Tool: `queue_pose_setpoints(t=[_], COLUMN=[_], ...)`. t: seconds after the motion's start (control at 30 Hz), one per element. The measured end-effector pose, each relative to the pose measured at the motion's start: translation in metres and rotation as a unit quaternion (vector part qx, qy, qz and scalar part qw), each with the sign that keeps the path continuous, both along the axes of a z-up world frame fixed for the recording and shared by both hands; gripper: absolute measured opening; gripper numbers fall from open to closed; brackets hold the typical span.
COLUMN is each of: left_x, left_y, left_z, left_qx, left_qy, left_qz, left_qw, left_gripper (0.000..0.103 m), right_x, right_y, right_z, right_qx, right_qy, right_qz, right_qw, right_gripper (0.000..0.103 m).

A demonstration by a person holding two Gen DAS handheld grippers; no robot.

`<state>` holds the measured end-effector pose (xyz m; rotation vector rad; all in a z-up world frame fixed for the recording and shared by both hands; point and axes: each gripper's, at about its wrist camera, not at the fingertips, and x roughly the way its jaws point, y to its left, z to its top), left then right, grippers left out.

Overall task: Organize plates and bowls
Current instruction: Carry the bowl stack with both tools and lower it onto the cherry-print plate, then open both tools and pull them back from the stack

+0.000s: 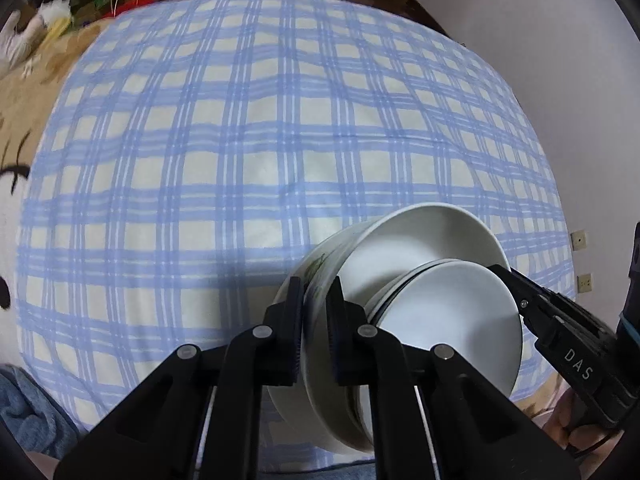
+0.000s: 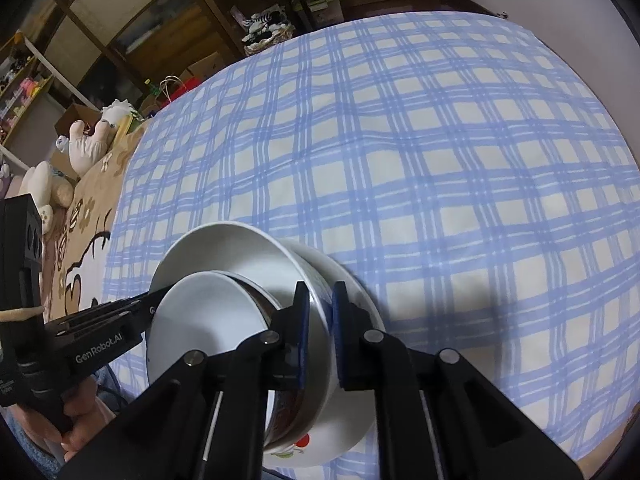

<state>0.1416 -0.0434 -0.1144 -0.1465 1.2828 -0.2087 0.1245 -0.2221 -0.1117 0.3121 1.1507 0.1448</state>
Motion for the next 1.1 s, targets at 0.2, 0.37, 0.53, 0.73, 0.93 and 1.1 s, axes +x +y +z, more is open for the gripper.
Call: queue_pose_setpoints(t=[0.2,0.37,0.53,0.73,0.93,1.1], left_x=[-0.004,-0.011,-0.023,-0.046,-0.082,-0.12], left_y=[-0.001,-0.002,0.009,0.029,0.046,0.056], left_z=[0.006,0.014,0.028,0.068,0.104,0.126], left_qx=[0.006,0.01,0.028,0.054,0.069,0.065], left_qy=[-0.015,-0.026,-0.056,-0.121,-0.185,-0.242], left_qz=[-0.013,-0.024,-0.015,-0.012,-0.009,-0.006], left_qw=[0.9998,0.9993,0.9979,0.9911,0.9804,0.968], left_gripper=[0.01,0.016,0.017,0.017,0.022,0.03], right_x=[-0.003,-0.01,-0.021,-0.049,-0.087,-0.12], right_y=[0.005,0.01,0.005,0.002,0.002,-0.001], right_z=[0.002,0.007,0.024,0.058,0.096,0.12], right_qx=[-0.013,-0.027,-0.033,-0.066,-0.071,-0.071], right_qy=[-0.009,-0.016,-0.037,-0.101,-0.169,-0.213], right_qz=[0.015,0.016,0.009,0.003,-0.004,-0.012], right_qw=[1.0,0.999,0.999,0.993,0.983,0.974], right_gripper=[0.012,0.012,0.012,0.012,0.012,0.014])
